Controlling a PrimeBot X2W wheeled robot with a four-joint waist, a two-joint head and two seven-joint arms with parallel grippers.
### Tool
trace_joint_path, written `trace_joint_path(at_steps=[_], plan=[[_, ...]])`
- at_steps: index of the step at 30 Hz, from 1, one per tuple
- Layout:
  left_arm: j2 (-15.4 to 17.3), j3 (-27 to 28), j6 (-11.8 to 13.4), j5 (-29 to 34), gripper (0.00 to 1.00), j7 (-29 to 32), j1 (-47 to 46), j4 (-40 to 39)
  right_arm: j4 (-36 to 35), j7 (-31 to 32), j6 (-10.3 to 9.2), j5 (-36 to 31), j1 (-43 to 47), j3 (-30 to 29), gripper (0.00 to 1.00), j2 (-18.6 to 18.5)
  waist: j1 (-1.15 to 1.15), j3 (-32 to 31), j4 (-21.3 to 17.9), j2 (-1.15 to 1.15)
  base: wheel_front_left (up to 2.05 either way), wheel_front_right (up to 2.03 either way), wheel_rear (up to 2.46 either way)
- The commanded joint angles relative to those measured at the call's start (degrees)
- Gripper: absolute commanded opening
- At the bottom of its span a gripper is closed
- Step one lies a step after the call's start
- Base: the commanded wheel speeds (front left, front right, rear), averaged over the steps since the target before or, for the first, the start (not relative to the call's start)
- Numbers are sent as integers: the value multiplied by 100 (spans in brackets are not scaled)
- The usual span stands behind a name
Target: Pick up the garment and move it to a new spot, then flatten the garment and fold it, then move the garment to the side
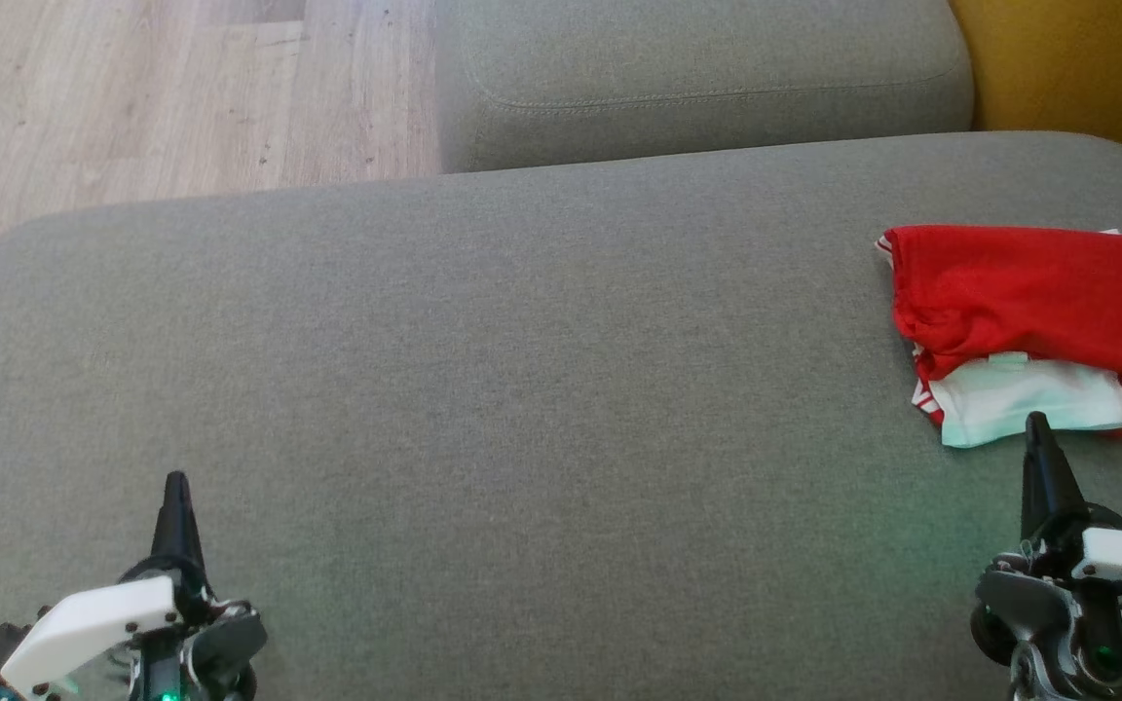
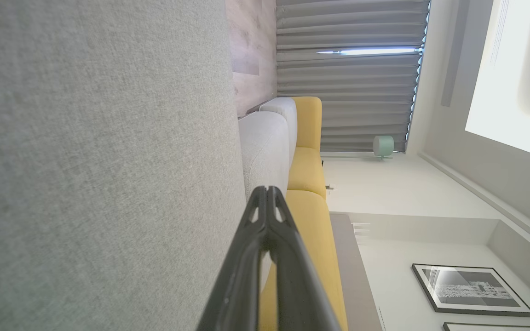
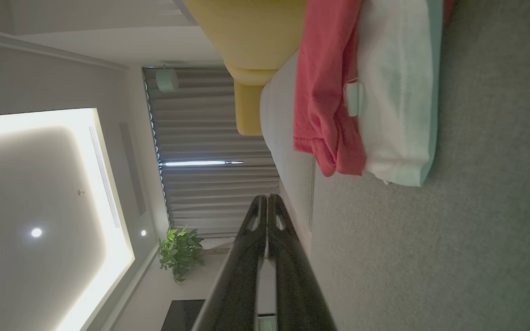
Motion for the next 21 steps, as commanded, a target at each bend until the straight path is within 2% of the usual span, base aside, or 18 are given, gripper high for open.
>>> trace_joint_path(at_steps=[1,21], plan=[[31,226,-38,-13,0,34,-273,-162,-222,36,-4,36,-307,112,0,-32,0,0,0,0,0,0,0],[27,231,-38,-9,0,38,-273,-162,-222,37,-4,36,-307,111,0,-31,0,0,0,0,0,0,0]])
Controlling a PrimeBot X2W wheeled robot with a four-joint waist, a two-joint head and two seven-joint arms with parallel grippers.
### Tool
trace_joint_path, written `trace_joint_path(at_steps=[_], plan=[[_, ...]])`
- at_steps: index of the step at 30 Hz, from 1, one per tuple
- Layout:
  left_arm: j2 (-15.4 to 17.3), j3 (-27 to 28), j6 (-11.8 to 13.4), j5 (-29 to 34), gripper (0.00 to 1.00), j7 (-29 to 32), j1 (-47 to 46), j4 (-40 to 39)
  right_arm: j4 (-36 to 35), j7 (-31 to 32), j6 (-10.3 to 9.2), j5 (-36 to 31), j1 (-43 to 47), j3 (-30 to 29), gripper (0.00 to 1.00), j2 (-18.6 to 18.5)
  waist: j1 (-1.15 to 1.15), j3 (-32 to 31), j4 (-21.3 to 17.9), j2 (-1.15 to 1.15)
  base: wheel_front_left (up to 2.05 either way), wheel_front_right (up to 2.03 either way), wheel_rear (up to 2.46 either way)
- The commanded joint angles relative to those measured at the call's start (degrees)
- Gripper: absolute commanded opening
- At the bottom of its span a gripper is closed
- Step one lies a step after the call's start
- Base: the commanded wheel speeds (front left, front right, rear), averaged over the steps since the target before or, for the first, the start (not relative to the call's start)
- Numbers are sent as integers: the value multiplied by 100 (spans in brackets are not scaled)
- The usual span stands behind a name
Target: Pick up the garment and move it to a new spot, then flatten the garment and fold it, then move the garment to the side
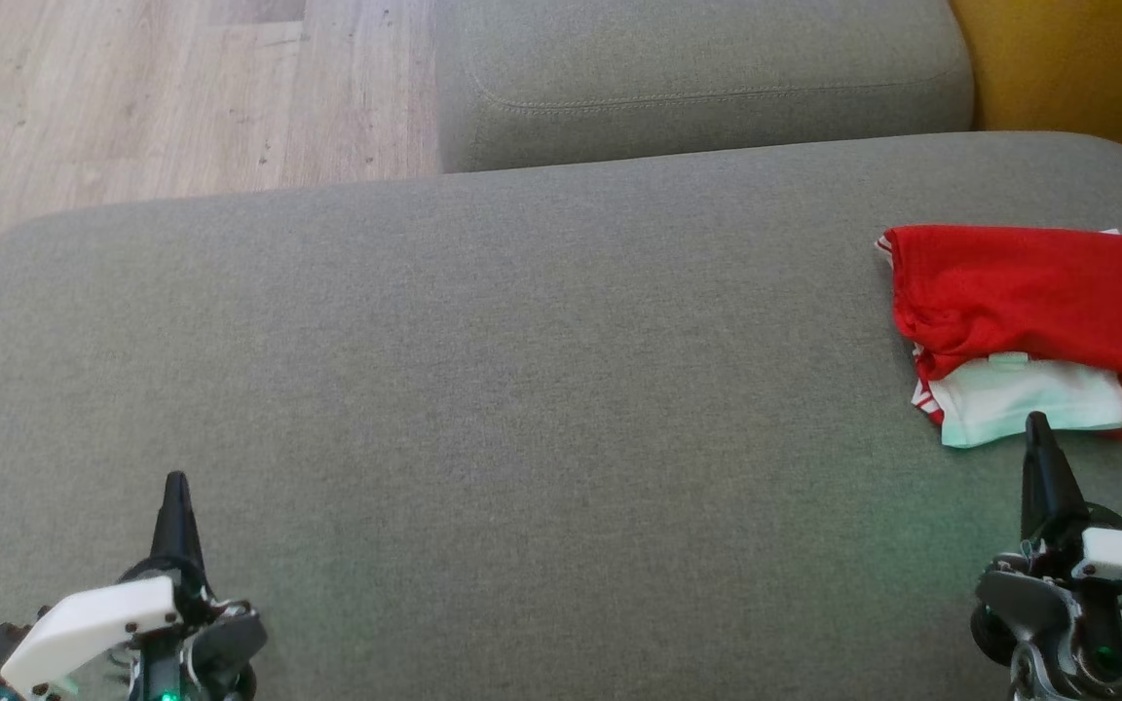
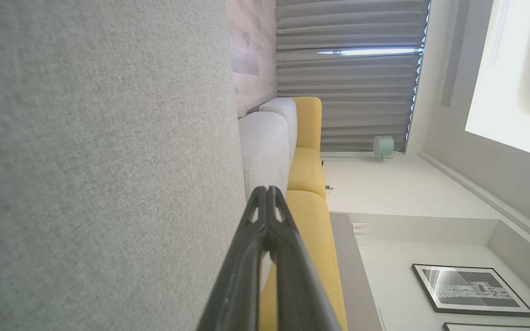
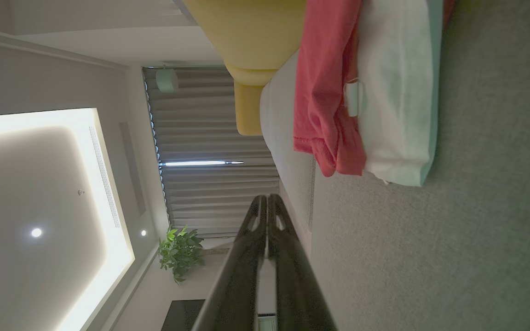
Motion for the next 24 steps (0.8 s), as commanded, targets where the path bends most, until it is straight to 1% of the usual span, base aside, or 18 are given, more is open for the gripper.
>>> trace_joint_path(at_steps=[1,24], plan=[[28,227,-38,-9,0,39,-273,-162,-222,37,-4,36,-307,112,0,-31,0,0,0,0,0,0,0],[26,230,-38,-6,0,41,-274,-162,-222,37,-4,35,-307,112,0,-31,0,0,0,0,0,0,0]])
